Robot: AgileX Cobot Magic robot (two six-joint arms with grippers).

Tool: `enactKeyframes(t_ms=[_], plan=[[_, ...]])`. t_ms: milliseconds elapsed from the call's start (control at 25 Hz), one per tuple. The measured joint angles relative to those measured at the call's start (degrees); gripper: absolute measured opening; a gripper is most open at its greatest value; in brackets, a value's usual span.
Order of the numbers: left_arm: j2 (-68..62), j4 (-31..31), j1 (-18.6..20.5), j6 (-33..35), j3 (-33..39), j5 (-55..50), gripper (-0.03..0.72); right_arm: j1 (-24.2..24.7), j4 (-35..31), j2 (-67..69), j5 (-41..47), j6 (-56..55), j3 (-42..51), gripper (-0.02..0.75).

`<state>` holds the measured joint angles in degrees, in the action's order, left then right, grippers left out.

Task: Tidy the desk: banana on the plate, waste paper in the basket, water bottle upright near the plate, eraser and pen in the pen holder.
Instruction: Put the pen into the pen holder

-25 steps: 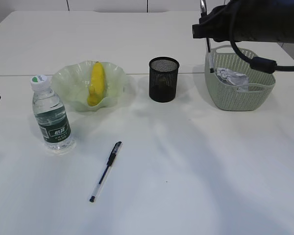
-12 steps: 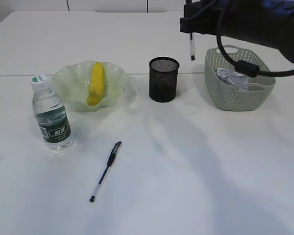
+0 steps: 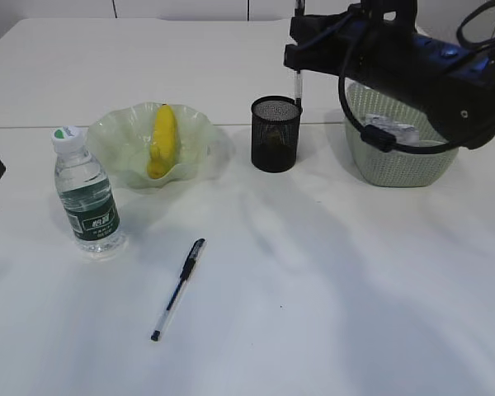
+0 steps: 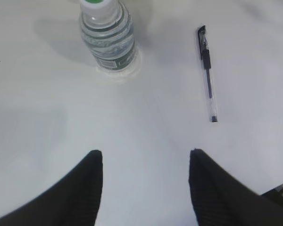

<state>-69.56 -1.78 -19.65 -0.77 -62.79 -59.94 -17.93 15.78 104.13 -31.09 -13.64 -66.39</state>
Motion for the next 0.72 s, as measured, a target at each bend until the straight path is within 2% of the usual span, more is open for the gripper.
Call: enactKeyframes(t_ms=[200, 720], plan=[[0.00, -0.47, 0.00, 0.00, 0.00, -0.96, 0.405, 0.00, -3.85, 3.82, -5.34, 4.49, -0.22, 0.050], [0.00, -2.27, 0.00, -0.10, 0.00, -1.87, 0.397, 0.00, -4.77, 14.22, -6.19, 6.09, -11.25, 0.050]])
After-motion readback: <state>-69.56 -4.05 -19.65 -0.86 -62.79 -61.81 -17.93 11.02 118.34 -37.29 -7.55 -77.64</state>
